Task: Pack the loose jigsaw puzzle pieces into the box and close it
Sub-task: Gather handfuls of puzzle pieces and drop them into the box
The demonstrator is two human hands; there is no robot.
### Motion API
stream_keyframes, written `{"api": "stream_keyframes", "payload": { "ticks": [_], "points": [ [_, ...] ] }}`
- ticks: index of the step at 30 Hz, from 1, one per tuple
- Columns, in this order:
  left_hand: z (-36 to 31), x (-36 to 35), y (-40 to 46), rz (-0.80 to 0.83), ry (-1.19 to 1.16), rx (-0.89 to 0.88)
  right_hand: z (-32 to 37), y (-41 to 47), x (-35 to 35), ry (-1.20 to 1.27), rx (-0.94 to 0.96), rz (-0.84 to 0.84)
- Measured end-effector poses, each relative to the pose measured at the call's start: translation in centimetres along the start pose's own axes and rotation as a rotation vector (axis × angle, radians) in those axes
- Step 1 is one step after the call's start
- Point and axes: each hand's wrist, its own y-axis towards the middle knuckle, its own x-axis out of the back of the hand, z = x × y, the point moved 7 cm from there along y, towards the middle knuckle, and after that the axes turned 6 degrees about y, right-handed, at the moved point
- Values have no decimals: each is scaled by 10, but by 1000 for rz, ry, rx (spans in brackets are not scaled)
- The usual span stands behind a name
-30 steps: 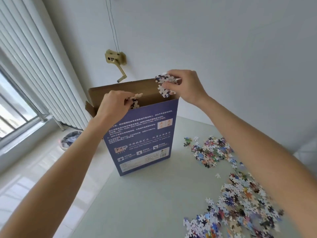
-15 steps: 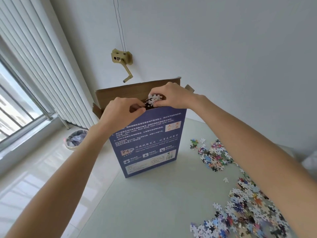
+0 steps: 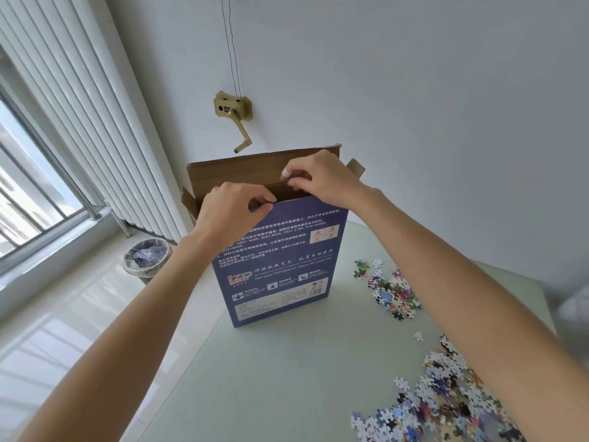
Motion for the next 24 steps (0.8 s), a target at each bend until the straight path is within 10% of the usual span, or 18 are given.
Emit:
{"api": "stream_keyframes", "payload": {
  "ticks": [11, 24],
  "points": [
    [-70, -3, -56, -390, -8, -357, 3, -176, -15, -104, -97, -548],
    [-171, -274, -254, 841, -145, -139, -73, -573, -136, -21, -1181, -217]
  ]
}}
